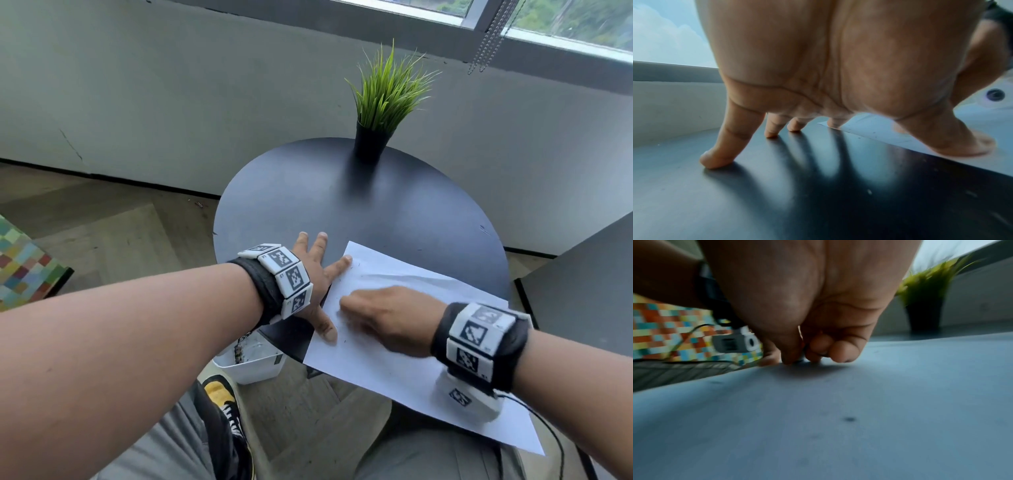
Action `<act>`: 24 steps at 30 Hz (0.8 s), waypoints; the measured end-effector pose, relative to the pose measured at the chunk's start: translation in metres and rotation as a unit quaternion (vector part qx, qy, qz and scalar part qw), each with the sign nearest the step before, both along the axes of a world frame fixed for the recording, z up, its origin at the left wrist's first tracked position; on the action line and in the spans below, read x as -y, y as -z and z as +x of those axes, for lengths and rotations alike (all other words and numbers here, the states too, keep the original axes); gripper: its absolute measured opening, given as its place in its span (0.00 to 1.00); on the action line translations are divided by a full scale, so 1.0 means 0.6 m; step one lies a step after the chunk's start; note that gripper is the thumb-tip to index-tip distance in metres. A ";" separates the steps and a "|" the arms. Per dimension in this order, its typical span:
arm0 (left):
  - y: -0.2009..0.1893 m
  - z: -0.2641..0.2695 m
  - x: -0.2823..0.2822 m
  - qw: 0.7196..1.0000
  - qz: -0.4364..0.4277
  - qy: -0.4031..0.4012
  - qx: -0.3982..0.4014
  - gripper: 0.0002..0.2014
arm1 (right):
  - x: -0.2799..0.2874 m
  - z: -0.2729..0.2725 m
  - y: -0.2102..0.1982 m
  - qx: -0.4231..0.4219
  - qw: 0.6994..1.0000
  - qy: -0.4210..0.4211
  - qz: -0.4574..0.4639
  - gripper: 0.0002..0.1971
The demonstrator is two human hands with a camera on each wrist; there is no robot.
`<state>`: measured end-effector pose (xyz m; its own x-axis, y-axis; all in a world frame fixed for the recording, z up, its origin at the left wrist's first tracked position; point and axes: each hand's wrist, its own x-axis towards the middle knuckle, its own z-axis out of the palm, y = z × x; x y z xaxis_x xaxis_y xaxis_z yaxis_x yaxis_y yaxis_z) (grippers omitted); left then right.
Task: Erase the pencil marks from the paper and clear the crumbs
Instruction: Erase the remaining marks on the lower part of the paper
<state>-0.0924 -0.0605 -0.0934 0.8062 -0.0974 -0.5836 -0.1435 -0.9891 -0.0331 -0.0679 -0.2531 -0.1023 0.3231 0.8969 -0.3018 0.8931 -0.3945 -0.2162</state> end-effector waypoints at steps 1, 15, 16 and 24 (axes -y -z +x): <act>0.001 0.001 -0.001 1.000 0.000 0.001 0.000 0.70 | -0.002 -0.010 0.000 -0.008 1.000 -0.020 -0.015 0.03; 0.009 0.000 -0.006 1.000 -0.016 -0.001 0.018 0.70 | -0.022 0.066 -0.010 0.083 0.985 0.152 -0.019 0.05; 0.008 0.000 -0.007 1.000 -0.015 -0.001 0.018 0.70 | -0.024 0.066 -0.008 0.087 0.983 0.159 -0.015 0.04; 0.004 0.002 -0.003 1.000 -0.007 0.000 0.007 0.70 | -0.006 0.044 -0.011 0.039 0.991 0.130 -0.015 0.04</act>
